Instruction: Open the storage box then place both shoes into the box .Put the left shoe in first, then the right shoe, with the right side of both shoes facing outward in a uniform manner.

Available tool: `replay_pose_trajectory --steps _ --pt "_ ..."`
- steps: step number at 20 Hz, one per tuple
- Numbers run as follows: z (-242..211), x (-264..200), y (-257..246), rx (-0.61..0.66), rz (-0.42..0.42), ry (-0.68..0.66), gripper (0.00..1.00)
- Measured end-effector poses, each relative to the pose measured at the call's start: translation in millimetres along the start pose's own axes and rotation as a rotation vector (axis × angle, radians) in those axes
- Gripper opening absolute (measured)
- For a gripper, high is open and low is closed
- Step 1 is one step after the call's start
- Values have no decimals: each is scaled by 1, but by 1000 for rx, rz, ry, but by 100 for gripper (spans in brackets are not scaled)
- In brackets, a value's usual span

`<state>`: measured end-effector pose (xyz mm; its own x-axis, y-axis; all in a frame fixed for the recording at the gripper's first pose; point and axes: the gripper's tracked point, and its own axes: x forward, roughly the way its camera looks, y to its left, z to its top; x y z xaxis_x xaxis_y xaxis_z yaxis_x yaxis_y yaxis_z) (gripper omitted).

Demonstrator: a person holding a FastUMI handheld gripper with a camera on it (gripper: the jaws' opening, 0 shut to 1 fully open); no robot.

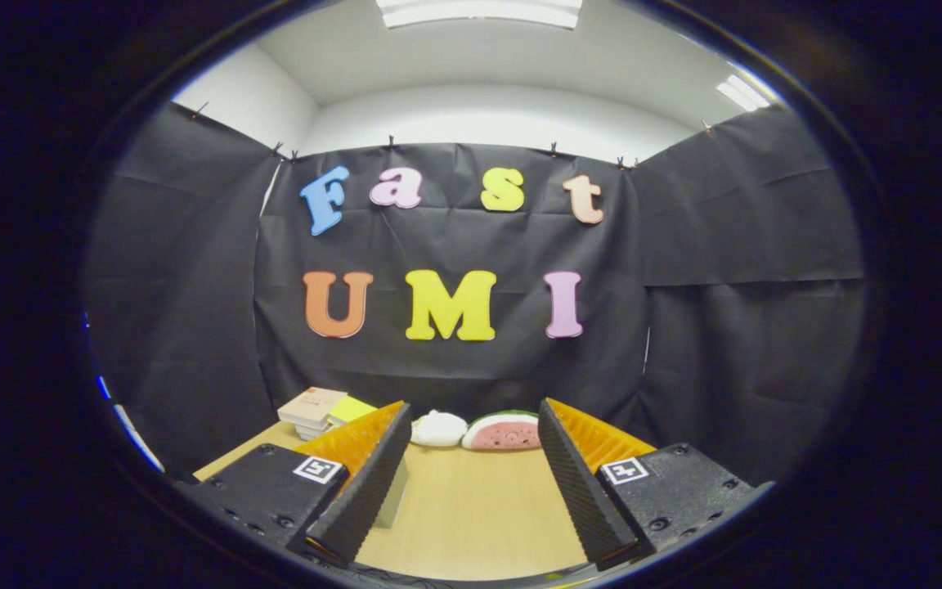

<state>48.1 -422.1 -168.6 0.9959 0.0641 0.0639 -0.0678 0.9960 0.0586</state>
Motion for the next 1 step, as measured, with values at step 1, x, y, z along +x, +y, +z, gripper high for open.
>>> replay_pose_trajectory --steps 1 --pt "-3 1 2 -1 0 3 100"
